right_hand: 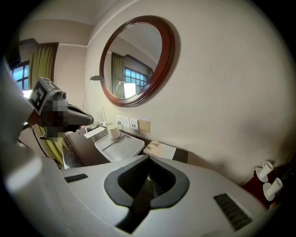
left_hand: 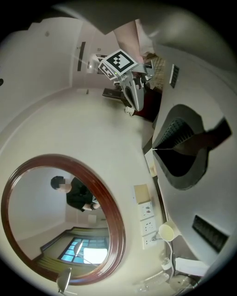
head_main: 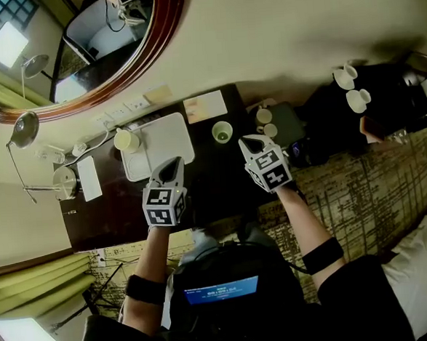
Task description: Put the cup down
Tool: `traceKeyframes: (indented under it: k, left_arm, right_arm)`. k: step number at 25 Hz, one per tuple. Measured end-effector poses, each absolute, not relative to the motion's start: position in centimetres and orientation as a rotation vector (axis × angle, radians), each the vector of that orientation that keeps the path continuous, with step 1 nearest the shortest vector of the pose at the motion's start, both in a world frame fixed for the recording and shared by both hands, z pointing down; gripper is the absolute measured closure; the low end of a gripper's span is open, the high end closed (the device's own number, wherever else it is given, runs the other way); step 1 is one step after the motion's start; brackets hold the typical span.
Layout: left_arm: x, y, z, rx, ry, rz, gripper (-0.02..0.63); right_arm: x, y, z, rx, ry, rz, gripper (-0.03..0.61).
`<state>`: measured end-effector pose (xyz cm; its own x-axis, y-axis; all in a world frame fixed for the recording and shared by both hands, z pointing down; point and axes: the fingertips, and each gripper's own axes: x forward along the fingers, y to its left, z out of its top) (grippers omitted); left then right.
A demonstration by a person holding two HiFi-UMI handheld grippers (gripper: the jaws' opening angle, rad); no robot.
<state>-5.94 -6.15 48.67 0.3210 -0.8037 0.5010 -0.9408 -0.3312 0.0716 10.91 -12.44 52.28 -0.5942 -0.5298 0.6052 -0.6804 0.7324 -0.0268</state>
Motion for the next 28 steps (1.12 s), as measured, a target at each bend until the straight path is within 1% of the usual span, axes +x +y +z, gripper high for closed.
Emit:
traceKeyframes:
  k: [1, 3, 7, 10, 11, 17, 21, 28]
  left_arm:
    - [-5.4, -6.4, 49.1, 2.239, -1.533, 0.556, 0.591]
    - [-4.0, -7.1, 50.2, 2.242, -1.477, 0.594, 0.508]
    - [0.4, -8.9, 52.4, 2.281, -1.290, 0.757, 0.339]
    - [3.5, -10.7, 54.0, 2.314, -1.169, 0.893, 0.200]
    - [4.3, -11.5, 54.6, 2.328, -1.145, 0.935, 0.179]
    - [7.7, -15.6, 60.1, 2.330, -1.005, 1.190, 0.129]
    - [8.3, -17.4, 63.6, 2.276, -0.946, 1.322, 0.129]
    - [7.8, -19.0, 67.9, 2.184, -0.920, 1.401, 0.129]
  right_arm:
    - [11.0, -12.4, 52.5, 0.909, -2.350, 0.349, 0.577]
    - [11.3, -12.2, 53.1, 0.903, -2.343, 0.363, 0.578]
    - [12.2, -11.7, 54.1, 0.904, -2.334, 0.412, 0.577]
    - [13.2, -11.4, 54.8, 0.913, -2.327, 0.439, 0.578]
    - [13.6, -11.4, 55.0, 0.914, -2.325, 0.445, 0.578]
    - [16.1, -10.8, 56.4, 0.914, -2.313, 0.474, 0.578]
    - [17.4, -10.7, 57.4, 0.912, -2.310, 0.506, 0.577]
    - [18.7, -10.6, 59.1, 0.909, -2.301, 0.552, 0.577]
